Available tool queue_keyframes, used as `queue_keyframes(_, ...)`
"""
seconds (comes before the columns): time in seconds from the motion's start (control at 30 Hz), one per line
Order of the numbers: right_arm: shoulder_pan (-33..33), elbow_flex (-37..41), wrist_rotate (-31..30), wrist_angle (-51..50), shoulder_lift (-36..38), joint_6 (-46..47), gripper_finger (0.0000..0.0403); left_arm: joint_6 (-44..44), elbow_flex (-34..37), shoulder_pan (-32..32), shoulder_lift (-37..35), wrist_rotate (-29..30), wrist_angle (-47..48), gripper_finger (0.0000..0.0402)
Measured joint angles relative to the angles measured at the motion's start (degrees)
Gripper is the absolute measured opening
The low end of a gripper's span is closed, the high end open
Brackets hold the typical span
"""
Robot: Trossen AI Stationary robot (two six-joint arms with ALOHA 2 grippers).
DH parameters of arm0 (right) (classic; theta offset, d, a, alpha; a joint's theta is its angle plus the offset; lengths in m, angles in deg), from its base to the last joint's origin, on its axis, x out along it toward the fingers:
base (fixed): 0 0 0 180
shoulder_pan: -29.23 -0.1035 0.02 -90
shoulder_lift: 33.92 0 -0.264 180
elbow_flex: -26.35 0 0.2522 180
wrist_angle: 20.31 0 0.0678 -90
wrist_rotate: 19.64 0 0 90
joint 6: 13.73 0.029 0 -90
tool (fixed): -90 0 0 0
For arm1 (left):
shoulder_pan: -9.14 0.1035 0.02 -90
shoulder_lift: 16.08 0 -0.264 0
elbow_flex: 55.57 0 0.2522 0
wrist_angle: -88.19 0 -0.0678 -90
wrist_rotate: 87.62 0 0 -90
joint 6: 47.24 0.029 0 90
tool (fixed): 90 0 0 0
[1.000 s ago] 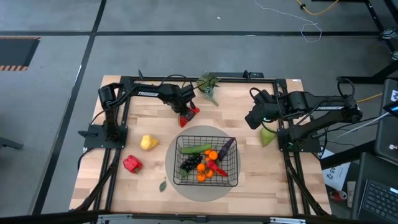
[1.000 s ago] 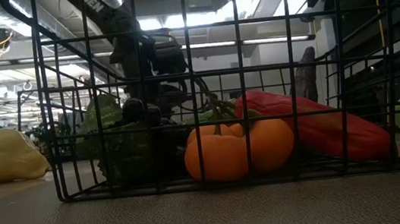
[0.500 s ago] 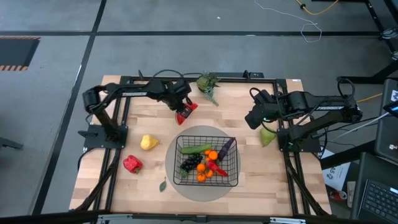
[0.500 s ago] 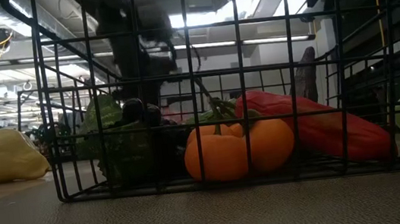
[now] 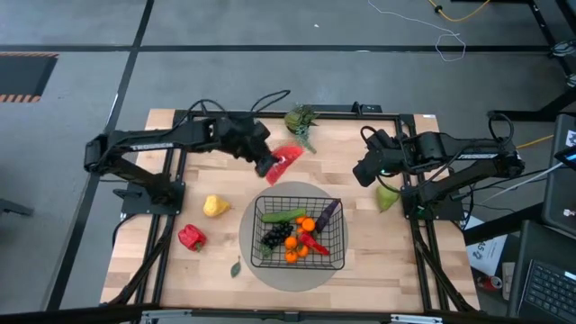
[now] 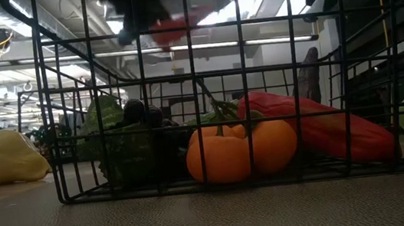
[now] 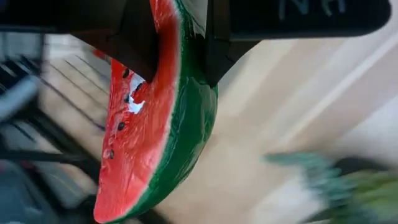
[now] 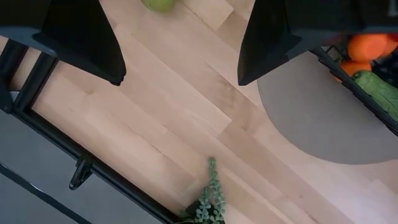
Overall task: Build produce basket
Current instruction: Put the red watermelon into the black wire basket
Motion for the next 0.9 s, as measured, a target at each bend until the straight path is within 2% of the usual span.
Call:
queue_keyframes(0.17,0.00,-0.02,0.00,1.80,0.00,0.40,0.0309,9.89,-0.02,-6.77,-1.80,-4.88,-1.56,0.0079)
queue_keyframes(0.3,0.00,0.00,-0.02,8.56,0.00,-0.10,0.0309,15.71,-0.02,-12.31,-1.63,-6.17,-1.47,0.0079)
queue_keyframes(0.5,0.40,-0.01,0.44,22.40,0.00,-5.10,0.0309,16.13,-0.18,-16.95,-0.14,-6.04,-3.84,0.0079)
queue_keyframes(0.67,0.61,0.00,4.66,34.38,-0.28,-11.41,0.0309,16.09,-0.24,-19.06,1.44,-5.93,-9.02,0.0081)
queue_keyframes(0.77,0.57,0.00,5.09,38.90,-0.78,-14.16,0.0309,16.00,-0.10,-19.82,2.54,-5.86,-10.42,0.0109)
queue_keyframes(0.9,0.59,0.00,5.11,39.62,-1.49,-15.10,0.0309,15.94,-0.09,-20.59,4.01,-5.87,-13.41,0.0143)
